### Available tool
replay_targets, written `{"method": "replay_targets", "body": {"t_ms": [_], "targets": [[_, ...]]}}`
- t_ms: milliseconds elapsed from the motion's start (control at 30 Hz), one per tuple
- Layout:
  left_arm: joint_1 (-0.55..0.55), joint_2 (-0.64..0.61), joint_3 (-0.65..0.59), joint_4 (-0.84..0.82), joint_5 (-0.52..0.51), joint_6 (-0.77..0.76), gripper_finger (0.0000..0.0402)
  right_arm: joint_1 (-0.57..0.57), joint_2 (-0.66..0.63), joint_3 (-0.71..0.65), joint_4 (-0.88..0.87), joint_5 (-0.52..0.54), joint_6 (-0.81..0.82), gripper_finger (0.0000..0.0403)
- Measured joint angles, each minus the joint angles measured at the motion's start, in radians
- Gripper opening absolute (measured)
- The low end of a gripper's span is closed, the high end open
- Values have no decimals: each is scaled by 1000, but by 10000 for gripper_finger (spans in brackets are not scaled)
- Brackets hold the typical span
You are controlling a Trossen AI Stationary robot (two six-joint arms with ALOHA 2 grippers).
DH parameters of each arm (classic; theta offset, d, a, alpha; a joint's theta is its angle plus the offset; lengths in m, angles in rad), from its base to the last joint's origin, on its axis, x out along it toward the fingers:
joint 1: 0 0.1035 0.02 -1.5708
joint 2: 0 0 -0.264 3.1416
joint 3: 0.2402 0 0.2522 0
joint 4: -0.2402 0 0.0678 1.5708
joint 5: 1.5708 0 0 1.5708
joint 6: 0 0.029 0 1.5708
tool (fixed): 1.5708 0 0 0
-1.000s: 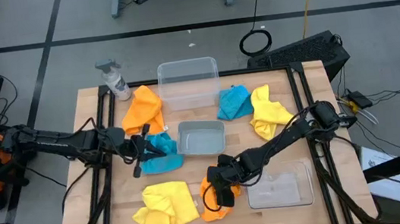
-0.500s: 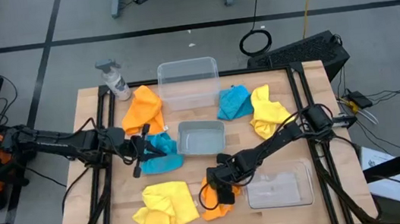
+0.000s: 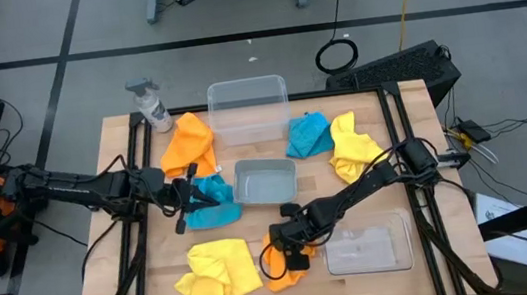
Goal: Sort microfiber towel by color & place in baskets
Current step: Put the bottom orange microfiber towel into the top transparent bin
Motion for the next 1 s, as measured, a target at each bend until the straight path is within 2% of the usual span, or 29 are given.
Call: {"method": "replay_targets", "body": {"t_ms": [233, 433, 567, 733, 867, 933, 1000], "targets": [[0, 0, 0, 0, 0, -1, 13, 0, 0, 116, -77, 3, -77, 4], [0, 0, 0, 3, 0, -16, 13, 0, 0, 264, -257, 128, -113, 4], [-3, 0, 0, 43, 0, -27, 13, 1, 0, 388, -427, 278, -131, 4], [-41, 7, 0, 143, 23, -27, 14, 1, 0, 532, -582, 540, -130, 4], [-87, 34, 0, 243, 33, -19, 40, 8, -3, 597, -571, 736, -194, 4], [-101, 50, 0, 296, 19, 5, 68, 10, -4, 600, -520, 783, -244, 4], [-111, 70, 0, 338, -24, 24, 100, 10, -4, 600, -461, 776, -247, 4]]}}
